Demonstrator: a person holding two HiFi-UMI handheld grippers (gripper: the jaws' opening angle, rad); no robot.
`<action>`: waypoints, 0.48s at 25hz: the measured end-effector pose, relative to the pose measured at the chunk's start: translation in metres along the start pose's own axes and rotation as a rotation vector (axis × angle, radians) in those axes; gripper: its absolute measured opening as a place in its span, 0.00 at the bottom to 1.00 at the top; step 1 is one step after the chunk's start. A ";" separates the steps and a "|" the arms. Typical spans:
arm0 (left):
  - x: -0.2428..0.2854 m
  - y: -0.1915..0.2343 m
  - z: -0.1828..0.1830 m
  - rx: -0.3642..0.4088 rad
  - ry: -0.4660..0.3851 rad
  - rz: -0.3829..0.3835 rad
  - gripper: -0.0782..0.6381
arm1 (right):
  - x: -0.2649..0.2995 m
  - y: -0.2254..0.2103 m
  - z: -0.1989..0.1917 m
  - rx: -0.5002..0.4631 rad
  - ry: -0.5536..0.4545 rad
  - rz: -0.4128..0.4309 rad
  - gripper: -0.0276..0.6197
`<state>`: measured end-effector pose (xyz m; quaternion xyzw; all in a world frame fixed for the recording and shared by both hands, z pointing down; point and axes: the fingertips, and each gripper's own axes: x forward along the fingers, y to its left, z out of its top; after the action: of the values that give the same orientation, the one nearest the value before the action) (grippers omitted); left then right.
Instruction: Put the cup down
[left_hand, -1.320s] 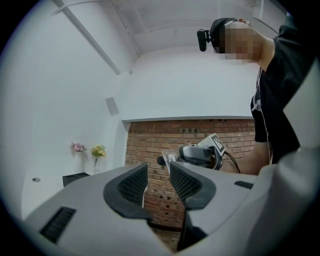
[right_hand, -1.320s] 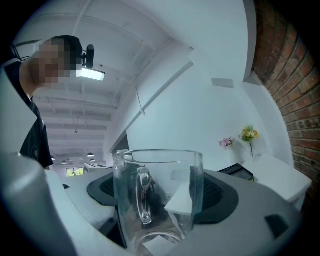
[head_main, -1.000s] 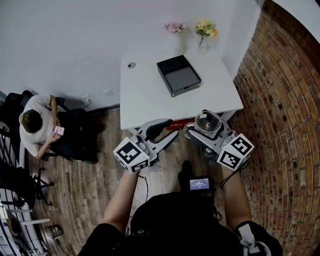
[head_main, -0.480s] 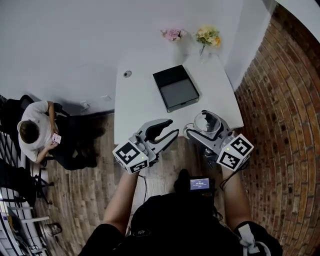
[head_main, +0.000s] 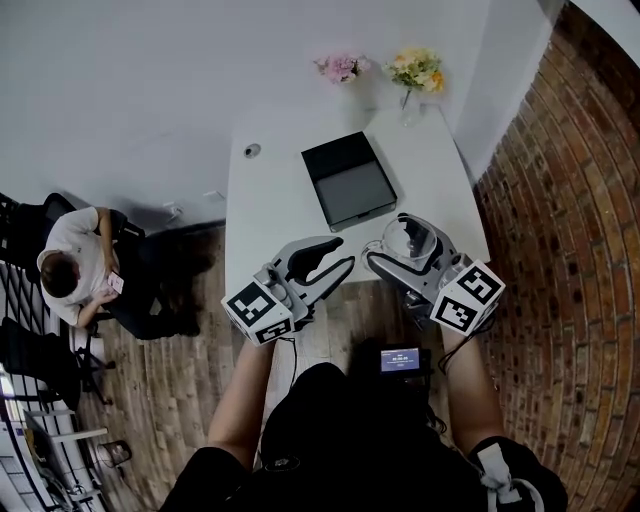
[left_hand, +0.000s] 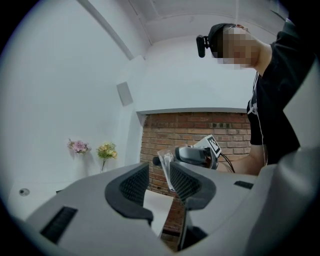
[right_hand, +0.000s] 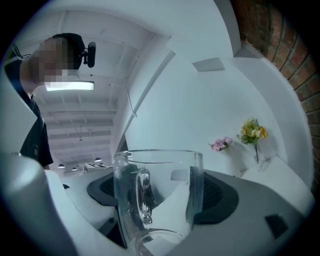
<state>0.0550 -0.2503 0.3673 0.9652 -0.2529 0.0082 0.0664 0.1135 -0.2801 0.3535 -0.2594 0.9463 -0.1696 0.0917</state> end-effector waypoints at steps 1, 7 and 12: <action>0.001 0.001 0.000 -0.005 0.001 -0.003 0.30 | 0.000 -0.002 0.000 0.002 0.000 0.000 0.69; 0.004 0.003 -0.002 -0.009 0.008 -0.010 0.30 | 0.002 -0.006 0.001 0.009 -0.010 0.001 0.69; 0.007 0.008 -0.002 0.015 0.025 -0.030 0.30 | 0.007 -0.007 0.001 -0.016 -0.001 -0.016 0.69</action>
<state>0.0569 -0.2602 0.3704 0.9692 -0.2374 0.0209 0.0626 0.1114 -0.2896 0.3545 -0.2677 0.9456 -0.1625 0.0886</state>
